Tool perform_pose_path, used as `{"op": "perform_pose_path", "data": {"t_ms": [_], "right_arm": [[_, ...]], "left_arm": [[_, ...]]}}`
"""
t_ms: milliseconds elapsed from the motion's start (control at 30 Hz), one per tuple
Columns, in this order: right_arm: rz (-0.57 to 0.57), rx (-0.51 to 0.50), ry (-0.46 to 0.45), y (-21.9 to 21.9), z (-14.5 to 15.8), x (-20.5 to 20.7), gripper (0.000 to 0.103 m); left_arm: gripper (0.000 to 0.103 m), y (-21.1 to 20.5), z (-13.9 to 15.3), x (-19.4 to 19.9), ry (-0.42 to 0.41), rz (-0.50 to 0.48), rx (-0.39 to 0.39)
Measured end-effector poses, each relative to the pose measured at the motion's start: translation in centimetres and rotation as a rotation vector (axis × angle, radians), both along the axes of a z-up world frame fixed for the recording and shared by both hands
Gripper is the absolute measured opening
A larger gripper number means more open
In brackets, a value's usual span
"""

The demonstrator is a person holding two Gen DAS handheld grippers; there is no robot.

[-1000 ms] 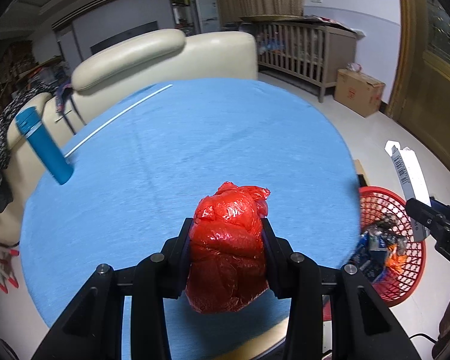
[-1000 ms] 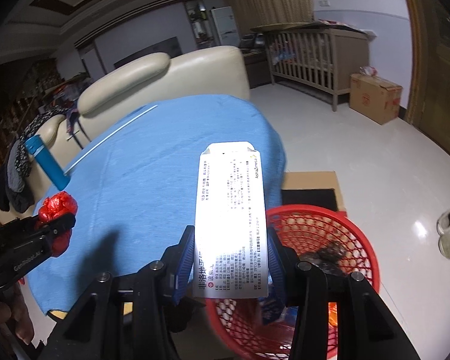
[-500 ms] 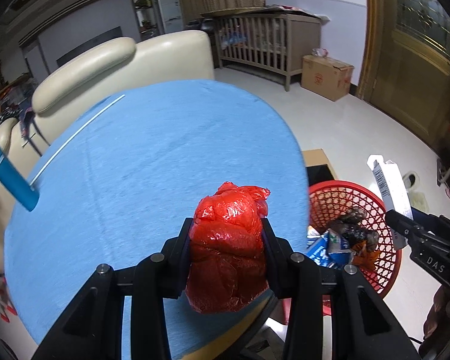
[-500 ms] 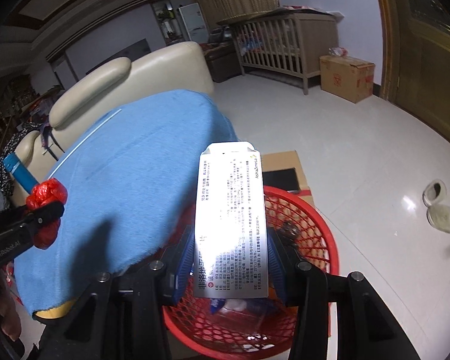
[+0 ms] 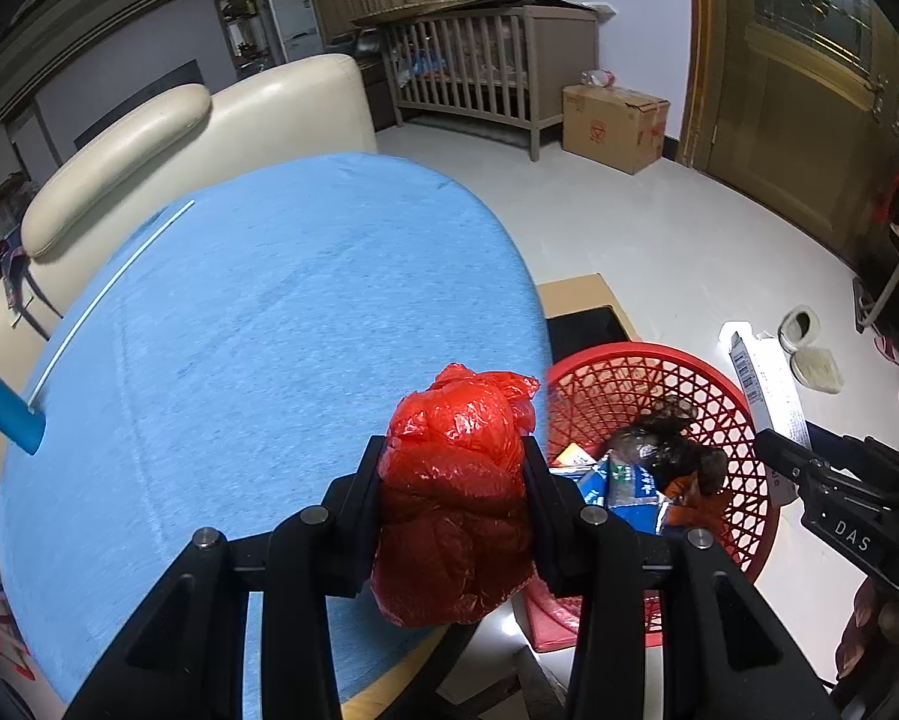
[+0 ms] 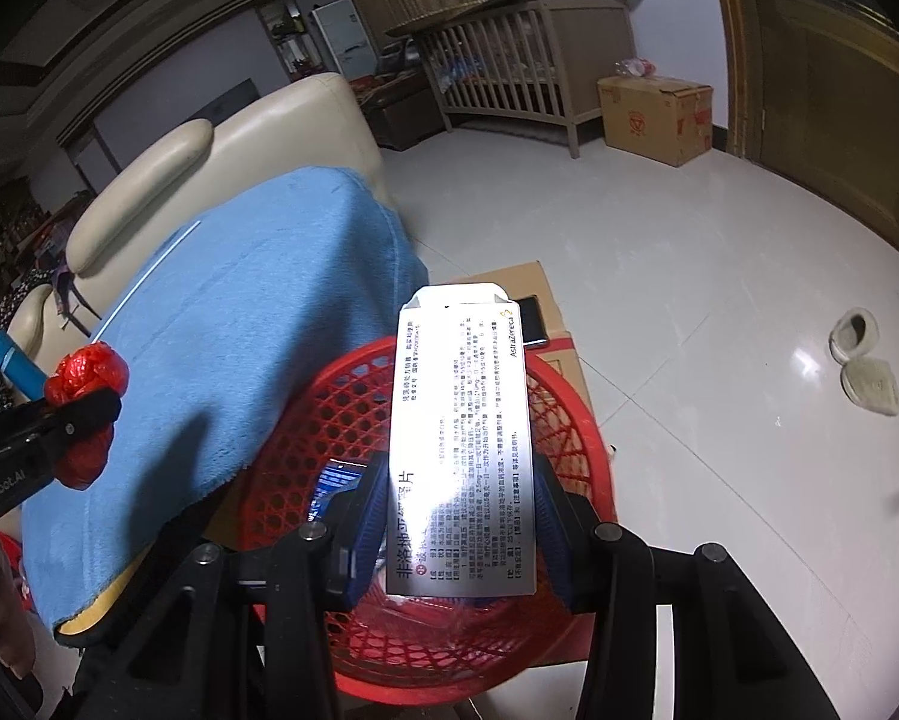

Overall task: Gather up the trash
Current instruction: 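Lower the white box into the red basket and open the right gripper, then lower the red bag into the basket and open the left gripper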

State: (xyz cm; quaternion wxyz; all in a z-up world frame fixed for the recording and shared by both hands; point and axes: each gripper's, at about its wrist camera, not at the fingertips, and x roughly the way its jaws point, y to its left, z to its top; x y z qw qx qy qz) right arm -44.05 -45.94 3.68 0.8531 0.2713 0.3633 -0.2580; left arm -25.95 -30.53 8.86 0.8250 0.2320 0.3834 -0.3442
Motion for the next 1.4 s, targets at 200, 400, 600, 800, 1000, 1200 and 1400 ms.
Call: {"op": "perform_pose_path", "data": {"t_ms": [200, 400, 600, 800, 1000, 1200, 1400], "right_arm": [[-0.016, 0.024, 0.007, -1.2, -0.5, -0.7, 0.048], [-0.013, 0.058, 0.021, -1.5, -1.7, -0.7, 0.048], [0.0, 0.089, 0.033, -1.4, -2.6, -0.4, 0.048], [0.016, 0.159, 0.032, -1.5, -4.0, 0.2, 0.061], [-0.031, 0.177, -0.026, -2.0, -3.5, -0.8, 0.078], [-0.087, 0.157, -0.112, -3.2, -1.4, -2.6, 0.078], [-0.118, 0.157, -0.151, -4.1, -0.6, -3.8, 0.078]], "left_arm": [[0.043, -1.1, -0.3, -0.8, 0.008, -0.031, 0.005], [0.043, -1.8, -0.4, -1.4, 0.011, -0.052, 0.011], [0.043, -2.1, -0.5, -1.7, 0.015, -0.063, 0.015], [0.043, -2.3, -0.6, -2.0, 0.016, -0.073, 0.018], [0.043, -2.5, -0.9, -2.0, 0.022, -0.079, 0.023], [0.043, -3.2, -1.7, -2.5, 0.035, -0.099, 0.037], [0.043, -4.1, -2.7, -3.2, 0.046, -0.118, 0.057]]}}
